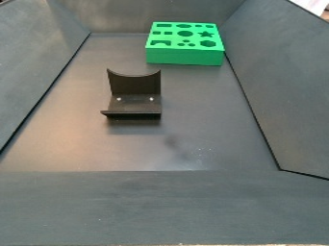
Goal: Pick up the round object. Move up. Place the round object on the fixture. Regrasp the round object. Move to above the board. Insert the round object.
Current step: Move to above the board.
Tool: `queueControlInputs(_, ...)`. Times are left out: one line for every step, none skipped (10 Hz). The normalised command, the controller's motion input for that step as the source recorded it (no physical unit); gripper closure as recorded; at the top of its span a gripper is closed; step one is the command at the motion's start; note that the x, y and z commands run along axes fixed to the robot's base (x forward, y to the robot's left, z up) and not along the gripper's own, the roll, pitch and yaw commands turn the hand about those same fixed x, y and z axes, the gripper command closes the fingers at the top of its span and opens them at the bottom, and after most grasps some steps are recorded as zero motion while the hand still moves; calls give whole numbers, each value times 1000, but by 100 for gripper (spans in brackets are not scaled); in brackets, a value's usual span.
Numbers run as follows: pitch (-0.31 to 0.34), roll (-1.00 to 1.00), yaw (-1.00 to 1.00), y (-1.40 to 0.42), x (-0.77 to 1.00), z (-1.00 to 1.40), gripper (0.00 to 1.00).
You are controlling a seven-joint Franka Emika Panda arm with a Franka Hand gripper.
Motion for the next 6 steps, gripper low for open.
queueControlInputs(-273, -201, 4, 117, -219, 18, 100)
queueControlInputs(-273, -201, 4, 116, -218, 17, 100)
queueControlInputs(-273, -200, 4, 115, -217, 16, 100)
queueControlInputs(-273, -200, 4, 114, -216, 16, 100)
queueControlInputs(-272, -199, 4, 113, -215, 15, 100)
queueControlInputs(-272, -199, 4, 114, -214, 15, 100)
